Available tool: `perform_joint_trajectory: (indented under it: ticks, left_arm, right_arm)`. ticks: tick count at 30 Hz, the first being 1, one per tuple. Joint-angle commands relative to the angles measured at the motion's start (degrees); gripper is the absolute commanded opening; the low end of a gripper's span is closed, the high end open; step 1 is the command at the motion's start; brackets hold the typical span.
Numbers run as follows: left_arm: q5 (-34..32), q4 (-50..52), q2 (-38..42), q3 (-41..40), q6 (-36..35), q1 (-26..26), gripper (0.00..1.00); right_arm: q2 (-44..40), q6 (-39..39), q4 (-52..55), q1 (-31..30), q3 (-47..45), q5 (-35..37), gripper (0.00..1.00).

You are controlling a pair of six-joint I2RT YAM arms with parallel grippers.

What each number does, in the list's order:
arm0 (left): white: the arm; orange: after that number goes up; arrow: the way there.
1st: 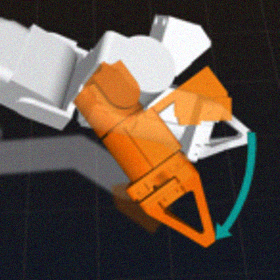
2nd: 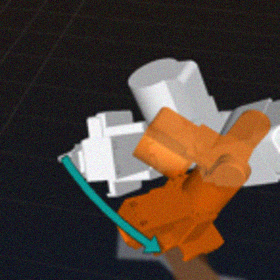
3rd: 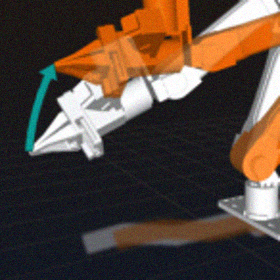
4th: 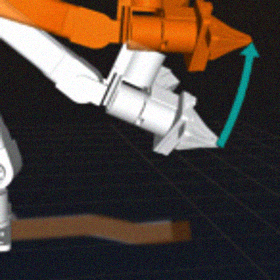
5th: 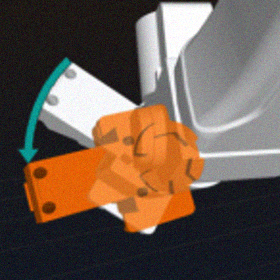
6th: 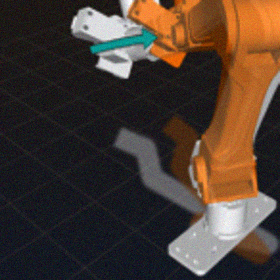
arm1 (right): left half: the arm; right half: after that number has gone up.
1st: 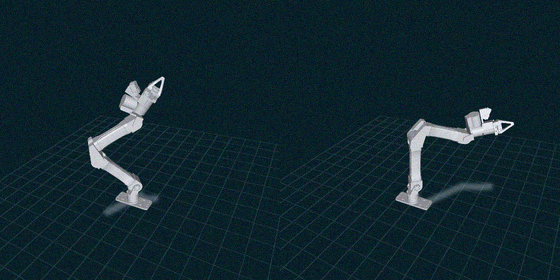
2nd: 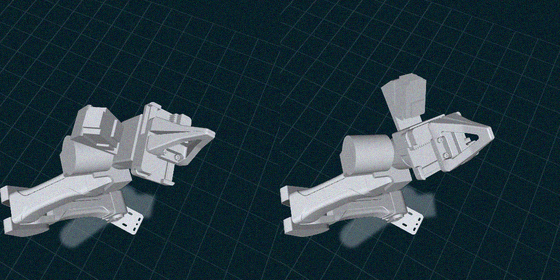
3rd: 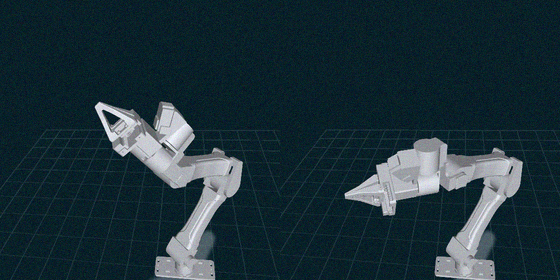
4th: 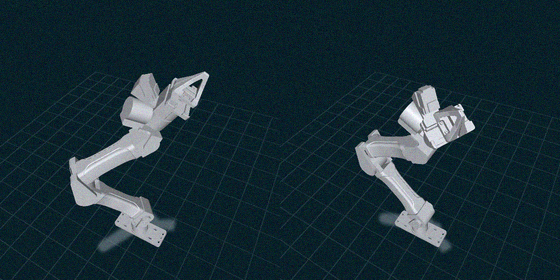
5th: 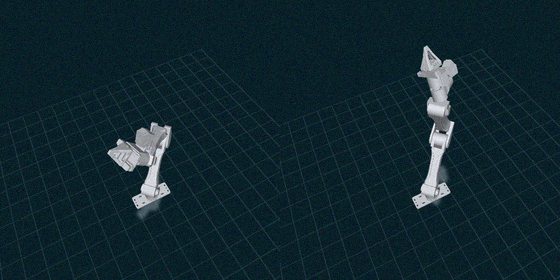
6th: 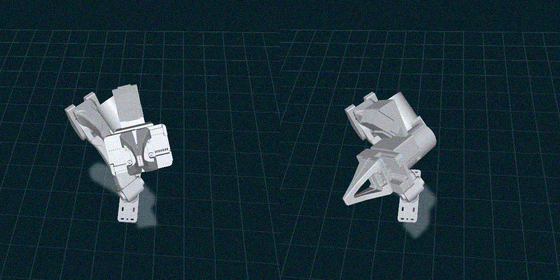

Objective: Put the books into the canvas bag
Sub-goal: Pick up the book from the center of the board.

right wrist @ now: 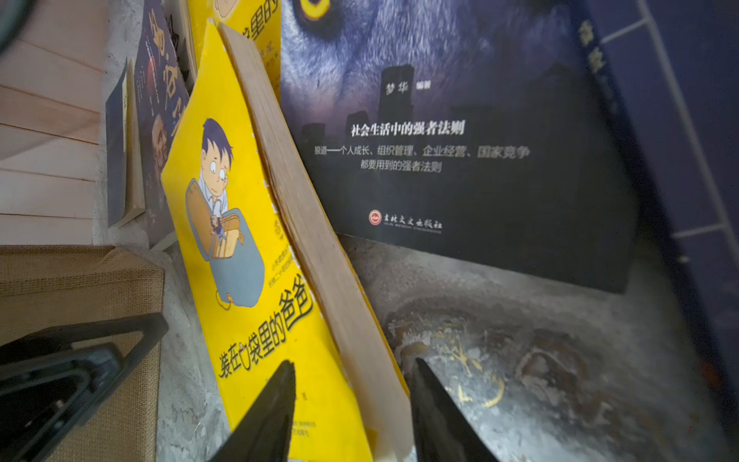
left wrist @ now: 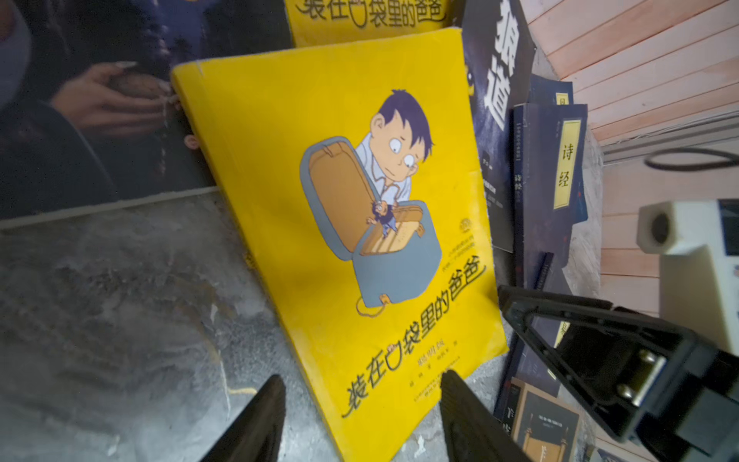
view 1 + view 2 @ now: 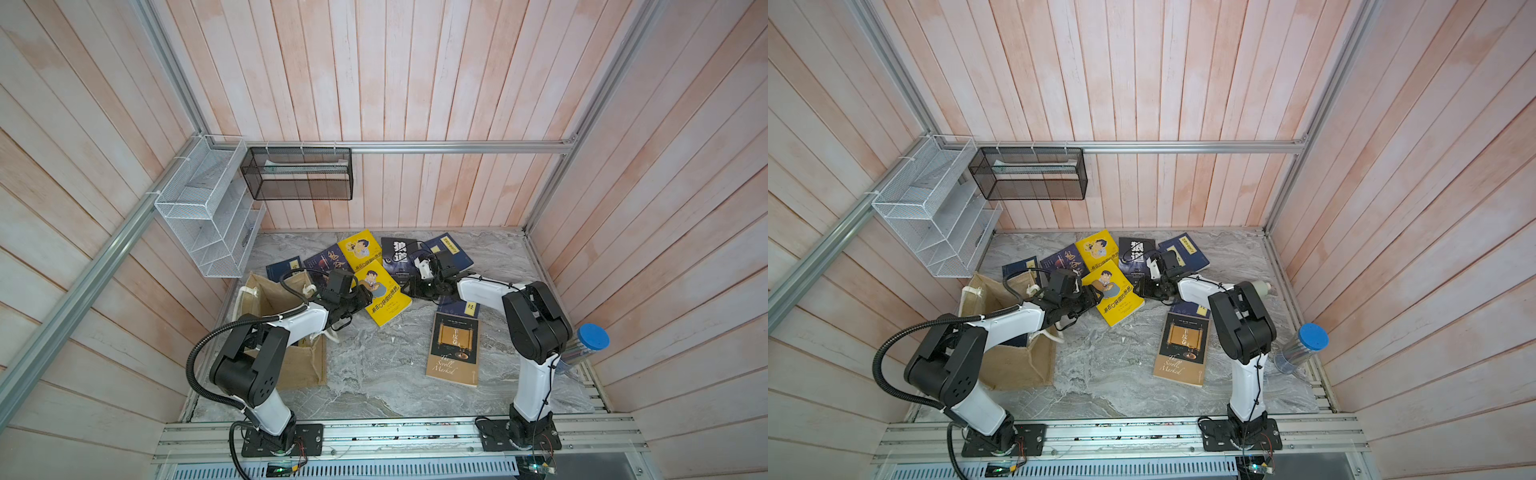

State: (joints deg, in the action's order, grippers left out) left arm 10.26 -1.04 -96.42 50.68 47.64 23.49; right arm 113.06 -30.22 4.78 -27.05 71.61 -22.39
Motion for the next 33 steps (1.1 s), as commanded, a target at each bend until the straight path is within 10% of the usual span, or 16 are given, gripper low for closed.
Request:
perform_joint_trajectory:
  ticks: [1, 22, 33]
  left_arm:
    - [1.58, -2.39, -1.95, 0.47, -0.8, -0.71, 0.64]
    - [4.6, -7.84, -5.55, -3.79, 1.66, -1.28, 0.65]
    - [11.91, -13.48, -7.72, -4.95, 7.25, -2.08, 0.66]
  right_arm:
    - [-2.23, -0.54, -0.72, 0.06, -0.26, 4.31, 0.48]
    - [1.56, 0.38, -4.6, -0.9, 0.71, 1.69, 0.48]
    - [3.36, 0.07, -6.58, -1.43, -2.59, -1.99, 0.2]
